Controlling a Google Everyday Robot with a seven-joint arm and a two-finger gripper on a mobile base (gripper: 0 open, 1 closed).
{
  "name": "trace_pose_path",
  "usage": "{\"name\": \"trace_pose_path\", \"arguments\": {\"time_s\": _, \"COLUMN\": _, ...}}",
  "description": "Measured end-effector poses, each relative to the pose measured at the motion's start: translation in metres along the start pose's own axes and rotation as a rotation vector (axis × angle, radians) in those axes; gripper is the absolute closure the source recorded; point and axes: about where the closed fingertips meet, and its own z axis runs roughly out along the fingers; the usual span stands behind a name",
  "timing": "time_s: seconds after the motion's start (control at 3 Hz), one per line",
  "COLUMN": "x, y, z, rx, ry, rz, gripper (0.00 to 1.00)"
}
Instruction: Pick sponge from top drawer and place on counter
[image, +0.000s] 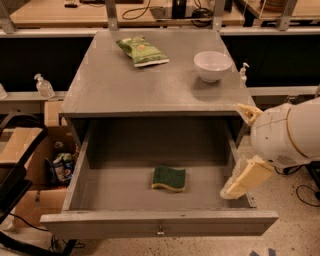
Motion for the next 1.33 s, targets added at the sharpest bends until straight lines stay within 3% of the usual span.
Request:
{"name": "trace_pose_path", "arguments": {"time_s": 0.33, "x": 0.0, "y": 0.0, "z": -0.001, "rx": -0.003, "ry": 0.004, "rz": 0.001, "gripper": 0.0}}
{"name": "trace_pose_path", "arguments": {"time_s": 0.67, "x": 0.006, "y": 0.004, "z": 0.041, "rx": -0.03, "ry": -0.009, "rz": 0.011, "gripper": 0.0}}
{"name": "trace_pose_path", "arguments": {"time_s": 1.33, "x": 0.042, "y": -0.004, "z": 0.17, "rx": -0.061, "ry": -0.082, "rz": 0.043, "gripper": 0.0}}
